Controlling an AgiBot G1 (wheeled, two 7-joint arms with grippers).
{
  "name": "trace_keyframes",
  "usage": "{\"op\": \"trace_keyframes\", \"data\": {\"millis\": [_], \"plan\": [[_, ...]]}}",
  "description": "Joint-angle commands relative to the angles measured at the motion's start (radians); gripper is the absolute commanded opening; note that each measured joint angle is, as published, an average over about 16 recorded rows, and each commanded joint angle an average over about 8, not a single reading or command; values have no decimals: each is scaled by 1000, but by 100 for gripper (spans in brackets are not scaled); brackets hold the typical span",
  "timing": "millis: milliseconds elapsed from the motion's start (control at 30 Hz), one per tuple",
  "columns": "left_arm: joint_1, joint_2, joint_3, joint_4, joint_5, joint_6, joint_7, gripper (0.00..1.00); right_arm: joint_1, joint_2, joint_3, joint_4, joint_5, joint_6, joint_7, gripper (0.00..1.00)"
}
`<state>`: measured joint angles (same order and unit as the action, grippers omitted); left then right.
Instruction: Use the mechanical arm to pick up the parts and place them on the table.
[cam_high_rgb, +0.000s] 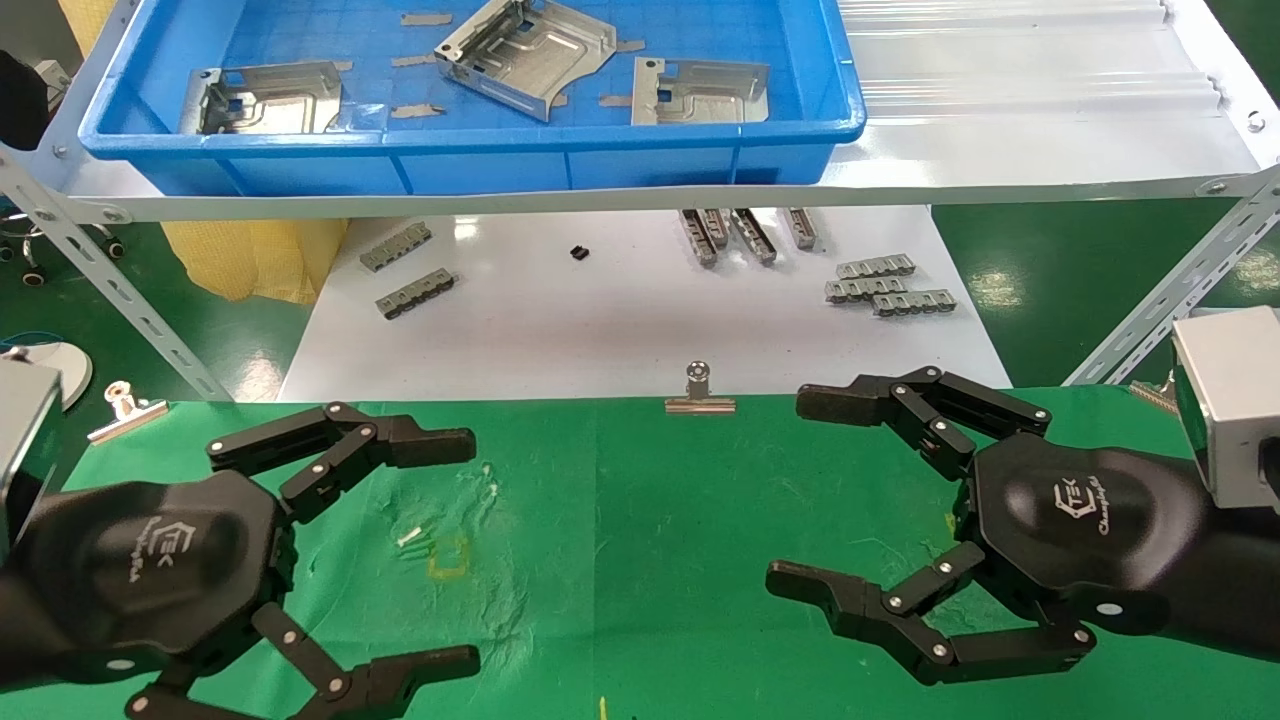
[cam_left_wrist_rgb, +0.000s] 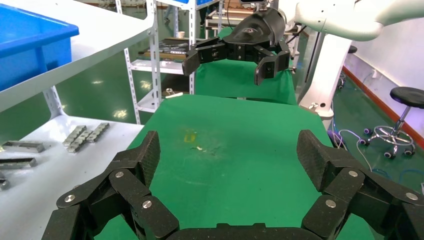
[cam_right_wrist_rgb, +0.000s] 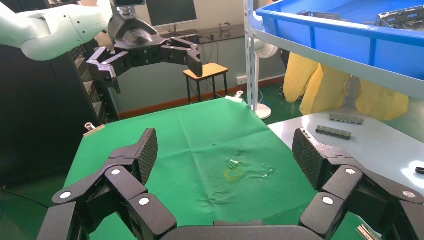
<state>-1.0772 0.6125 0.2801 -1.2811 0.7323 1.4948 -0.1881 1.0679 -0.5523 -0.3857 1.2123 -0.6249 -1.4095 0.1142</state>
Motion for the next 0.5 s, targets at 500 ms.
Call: {"op": "trace_keyframes", "data": {"millis": [500], "plan": [[0, 0, 0, 0, 0, 0, 0, 100, 0, 0, 0, 0, 0, 0, 0, 0]]}}
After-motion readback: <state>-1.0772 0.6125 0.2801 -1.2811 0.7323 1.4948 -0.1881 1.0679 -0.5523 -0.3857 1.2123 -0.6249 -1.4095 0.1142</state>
